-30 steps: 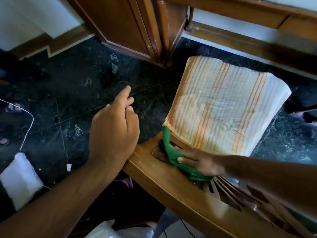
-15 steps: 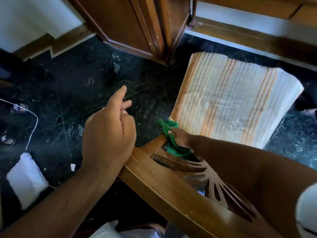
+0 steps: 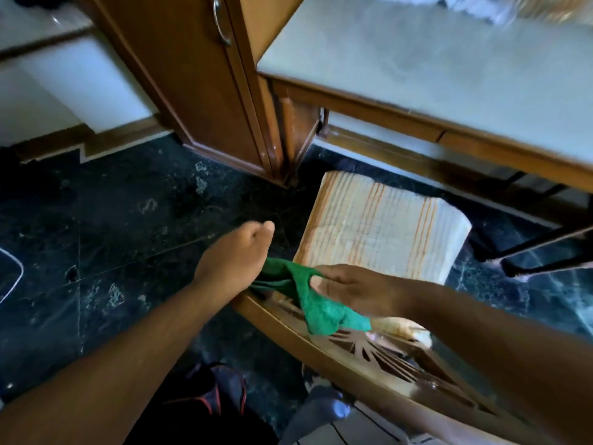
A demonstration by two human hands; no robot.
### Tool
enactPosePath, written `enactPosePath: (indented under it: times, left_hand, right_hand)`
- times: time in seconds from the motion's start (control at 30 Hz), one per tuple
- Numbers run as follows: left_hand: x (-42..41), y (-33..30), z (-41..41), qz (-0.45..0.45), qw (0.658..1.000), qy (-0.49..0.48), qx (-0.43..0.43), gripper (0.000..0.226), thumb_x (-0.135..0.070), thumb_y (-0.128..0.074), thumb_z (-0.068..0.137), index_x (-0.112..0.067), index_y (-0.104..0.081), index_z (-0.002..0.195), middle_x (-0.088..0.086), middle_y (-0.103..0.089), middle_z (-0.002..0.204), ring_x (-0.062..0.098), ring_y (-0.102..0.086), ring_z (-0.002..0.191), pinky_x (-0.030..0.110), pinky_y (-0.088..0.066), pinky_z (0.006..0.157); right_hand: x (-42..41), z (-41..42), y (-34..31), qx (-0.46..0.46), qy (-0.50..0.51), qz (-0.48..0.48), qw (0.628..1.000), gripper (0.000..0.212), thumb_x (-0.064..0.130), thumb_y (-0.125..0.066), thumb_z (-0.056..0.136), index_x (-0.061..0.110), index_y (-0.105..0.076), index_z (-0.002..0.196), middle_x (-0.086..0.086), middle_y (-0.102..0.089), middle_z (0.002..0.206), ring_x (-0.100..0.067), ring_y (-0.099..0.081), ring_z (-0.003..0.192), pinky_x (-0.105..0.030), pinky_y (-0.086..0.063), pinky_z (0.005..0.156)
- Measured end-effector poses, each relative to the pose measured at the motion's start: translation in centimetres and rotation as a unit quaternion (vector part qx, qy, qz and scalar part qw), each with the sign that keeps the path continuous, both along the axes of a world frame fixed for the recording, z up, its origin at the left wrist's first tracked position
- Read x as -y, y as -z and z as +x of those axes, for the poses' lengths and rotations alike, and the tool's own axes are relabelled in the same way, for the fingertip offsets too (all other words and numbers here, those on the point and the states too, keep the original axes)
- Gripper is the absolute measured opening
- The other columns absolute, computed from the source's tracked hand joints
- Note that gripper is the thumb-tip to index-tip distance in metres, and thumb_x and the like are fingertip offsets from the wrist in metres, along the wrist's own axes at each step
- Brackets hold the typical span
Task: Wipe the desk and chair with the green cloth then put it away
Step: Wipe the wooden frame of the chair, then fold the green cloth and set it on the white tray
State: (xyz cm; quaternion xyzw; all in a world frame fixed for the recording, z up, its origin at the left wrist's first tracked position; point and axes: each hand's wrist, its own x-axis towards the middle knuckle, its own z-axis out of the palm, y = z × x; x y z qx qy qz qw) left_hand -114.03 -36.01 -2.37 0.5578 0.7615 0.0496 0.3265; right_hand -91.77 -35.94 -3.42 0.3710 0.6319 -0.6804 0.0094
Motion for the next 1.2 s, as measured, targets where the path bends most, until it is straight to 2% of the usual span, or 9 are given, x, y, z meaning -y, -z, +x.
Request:
enactPosePath:
  times: [0.1,0.23,0.33,0.4,0.5,0.63,0.8,0.93,1.2]
  left_hand:
    - [-2.0,-0.8,0.8,-0.265,0.951,-0.017,0.156,0.094,-0.088,-0.023,0.083,-0.019,-0.064,0.131,0.01,-0.068,0.128,0.033,-0.065,0.115,0.036,-0.043,0.101]
    - [-5.3,-3.3,6.1,-0.385,0.873,0.003,0.3,0.086,-0.082,-0.04,0.082,-0.011,-0.07,0.119,0.018,-0.075,0.111,0.033,-0.073,0.089,0.036,-0.053,0.081]
    - [-7.3,-5.7,11.8,-0.321,0.885,0.047,0.334,0.038,-0.043,-0.049,0.098,-0.013,-0.07,0.103,0.006,-0.078,0.085,0.021,-0.074,0.069,0.032,-0.062,0.061]
    - [-8.5,-6.8,15.2,-0.246,0.889,0.054,0.381,0.014,-0.023,-0.058,0.095,-0.014,-0.068,0.101,0.005,-0.077,0.083,0.017,-0.074,0.07,0.032,-0.06,0.056]
    - [-9.6,-8.2,19.3,-0.173,0.868,0.055,0.462,0.028,-0.016,-0.069,0.083,-0.015,-0.067,0.111,0.008,-0.075,0.1,0.021,-0.072,0.088,0.037,-0.06,0.069]
    - [-9.8,-7.3,24.5,-0.133,0.856,0.041,0.497,0.023,-0.012,-0.071,0.079,-0.017,-0.071,0.102,0.005,-0.079,0.091,0.019,-0.076,0.08,0.036,-0.06,0.061]
    - [-9.2,-3.8,33.7,-0.157,0.832,-0.039,0.532,0.022,-0.011,-0.077,0.065,-0.014,-0.079,0.086,0.01,-0.078,0.094,0.024,-0.077,0.084,0.043,-0.062,0.064]
    - [-9.1,-1.7,43.9,-0.175,0.854,-0.06,0.487,0.032,-0.018,-0.08,0.068,-0.013,-0.076,0.1,0.011,-0.078,0.105,0.025,-0.076,0.092,0.037,-0.061,0.066]
    - [-10.2,0.9,62.6,-0.135,0.895,-0.053,0.421,0.022,-0.029,-0.077,0.084,-0.016,-0.073,0.101,0.01,-0.075,0.114,0.026,-0.073,0.097,0.047,-0.054,0.092]
  right_hand:
    - [0.8,2.8,-4.3,-0.003,0.027,0.084,0.996,0.027,0.04,-0.034,0.099,0.026,-0.057,0.104,0.01,-0.059,0.087,0.001,-0.055,0.076,-0.019,-0.043,0.071]
    - [1.9,8.2,-8.3,0.008,0.106,0.165,0.98,0.036,0.043,-0.038,0.095,0.023,-0.058,0.118,-0.006,-0.066,0.102,-0.013,-0.064,0.091,-0.027,-0.053,0.076]
    - [2.5,13.1,-9.6,0.02,0.166,0.171,0.971,0.034,0.051,-0.047,0.093,0.042,-0.051,0.126,0.004,-0.062,0.117,-0.003,-0.062,0.102,-0.019,-0.052,0.085]
    - [3.1,16.5,-9.5,-0.032,0.276,0.092,0.956,0.06,0.054,-0.066,0.08,0.04,-0.044,0.134,-0.002,-0.059,0.125,-0.01,-0.063,0.109,-0.027,-0.054,0.087]
    - [3.8,20.8,-7.7,-0.123,0.382,-0.091,0.911,0.095,0.048,-0.089,0.054,0.015,-0.05,0.134,-0.015,-0.063,0.125,-0.028,-0.064,0.112,-0.041,-0.054,0.088]
    - [3.8,26.8,-5.0,-0.176,0.455,-0.137,0.862,0.056,0.023,-0.069,0.078,-0.001,-0.057,0.127,-0.025,-0.059,0.13,-0.039,-0.057,0.119,-0.05,-0.044,0.103]
    - [2.2,37.1,-2.4,-0.297,0.588,-0.21,0.723,0.033,0.034,-0.07,0.079,0.016,-0.074,0.107,-0.014,-0.071,0.114,-0.029,-0.069,0.1,-0.049,-0.057,0.082]
    - [1.3,46.9,-0.7,-0.161,0.589,-0.174,0.773,0.031,0.016,-0.07,0.081,0.015,-0.067,0.112,-0.009,-0.075,0.106,-0.023,-0.072,0.093,-0.043,-0.06,0.072]
    - [0.9,64.6,-0.8,-0.046,0.611,-0.09,0.785,0.02,0.014,-0.065,0.091,0.02,-0.066,0.11,-0.005,-0.075,0.103,-0.022,-0.073,0.089,-0.038,-0.06,0.063]
